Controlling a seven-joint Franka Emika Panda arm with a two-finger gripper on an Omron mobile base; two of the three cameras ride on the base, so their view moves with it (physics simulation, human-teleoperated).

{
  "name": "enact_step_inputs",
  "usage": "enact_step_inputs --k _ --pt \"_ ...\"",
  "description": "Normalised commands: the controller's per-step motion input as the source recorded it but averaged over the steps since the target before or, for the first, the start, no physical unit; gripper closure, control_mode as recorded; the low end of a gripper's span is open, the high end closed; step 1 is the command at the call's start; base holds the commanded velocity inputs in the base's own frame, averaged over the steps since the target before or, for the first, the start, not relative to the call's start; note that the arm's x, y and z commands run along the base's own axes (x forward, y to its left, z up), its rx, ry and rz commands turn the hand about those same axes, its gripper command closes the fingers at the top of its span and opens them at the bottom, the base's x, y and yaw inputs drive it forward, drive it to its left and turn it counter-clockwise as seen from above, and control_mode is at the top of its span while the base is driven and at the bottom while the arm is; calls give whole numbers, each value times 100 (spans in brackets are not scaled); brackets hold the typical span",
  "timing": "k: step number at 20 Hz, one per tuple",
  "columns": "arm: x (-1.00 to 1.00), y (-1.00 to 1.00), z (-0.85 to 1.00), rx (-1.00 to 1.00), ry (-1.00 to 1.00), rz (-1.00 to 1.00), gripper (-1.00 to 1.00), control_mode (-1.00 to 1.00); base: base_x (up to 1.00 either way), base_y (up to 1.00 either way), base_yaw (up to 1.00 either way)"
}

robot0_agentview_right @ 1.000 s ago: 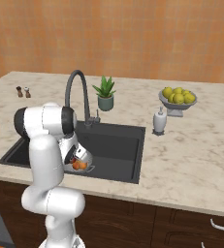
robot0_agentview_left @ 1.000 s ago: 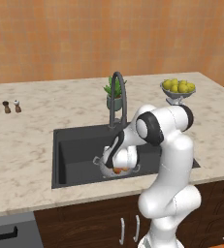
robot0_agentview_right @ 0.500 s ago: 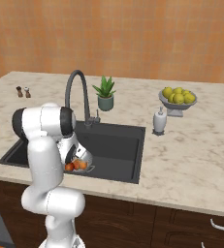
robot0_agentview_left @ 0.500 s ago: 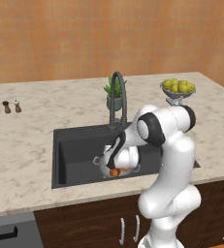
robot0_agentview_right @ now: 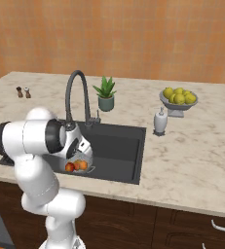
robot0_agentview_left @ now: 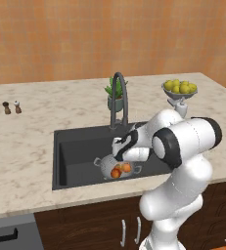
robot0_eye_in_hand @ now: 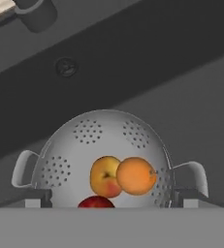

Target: Put the colander in the sink, put the apple, tangerine, peach in the colander, and turn on the sink faucet and pour water over the colander.

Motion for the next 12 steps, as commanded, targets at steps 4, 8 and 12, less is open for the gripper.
enact_step_inputs --k 4,8,12 --pt "-2 -71 48 0 0 1 -100 -100 0 0 0" --pt "0 -64 24 0 -5 8 -100 -100 0 0 0" --pt "0 -45 4 0 -20 14 -100 -100 0 0 0"
